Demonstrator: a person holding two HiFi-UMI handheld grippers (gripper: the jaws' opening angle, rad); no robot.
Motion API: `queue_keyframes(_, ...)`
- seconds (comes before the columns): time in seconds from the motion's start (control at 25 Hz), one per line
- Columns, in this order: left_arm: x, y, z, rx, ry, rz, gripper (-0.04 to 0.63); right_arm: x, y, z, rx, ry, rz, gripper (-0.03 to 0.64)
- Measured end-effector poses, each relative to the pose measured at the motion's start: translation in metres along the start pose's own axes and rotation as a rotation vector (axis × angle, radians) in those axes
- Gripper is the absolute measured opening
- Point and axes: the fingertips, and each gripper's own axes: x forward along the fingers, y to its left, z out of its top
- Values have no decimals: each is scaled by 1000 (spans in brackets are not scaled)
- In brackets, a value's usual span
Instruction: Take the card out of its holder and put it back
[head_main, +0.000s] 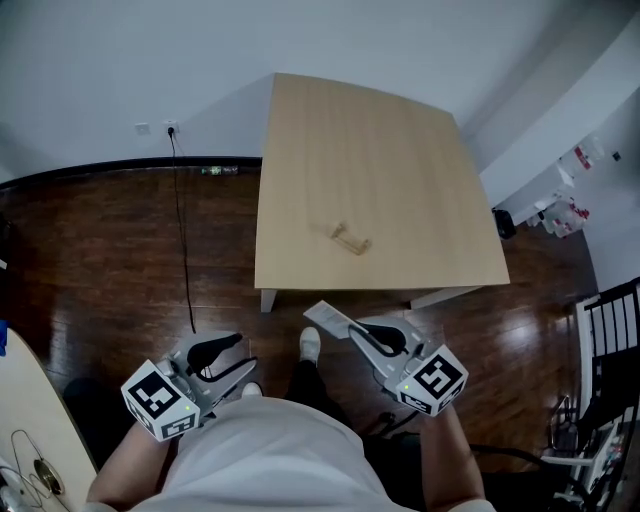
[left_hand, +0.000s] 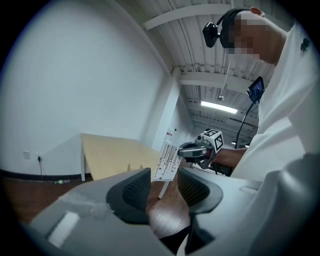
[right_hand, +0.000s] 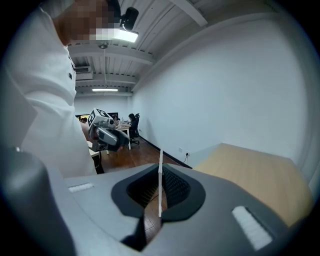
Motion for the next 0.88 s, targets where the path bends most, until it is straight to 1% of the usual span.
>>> queue_keyframes(0.24, -17, -14, -8, 13, -8, -28, 170, -12, 25, 2, 12, -10, -29, 20)
queue_keyframes(0.4, -20, -14, -3, 19, -18, -50, 172, -12, 20, 2, 23, -4, -42, 20)
queue_keyframes(0.64, -7, 0, 11, 16, -34, -44, 173, -10, -18, 5, 15, 4, -64, 20)
queue_keyframes(0.88, 17, 18, 33, 10, -54, -34, 173, -3, -80, 4, 6, 4, -71, 20)
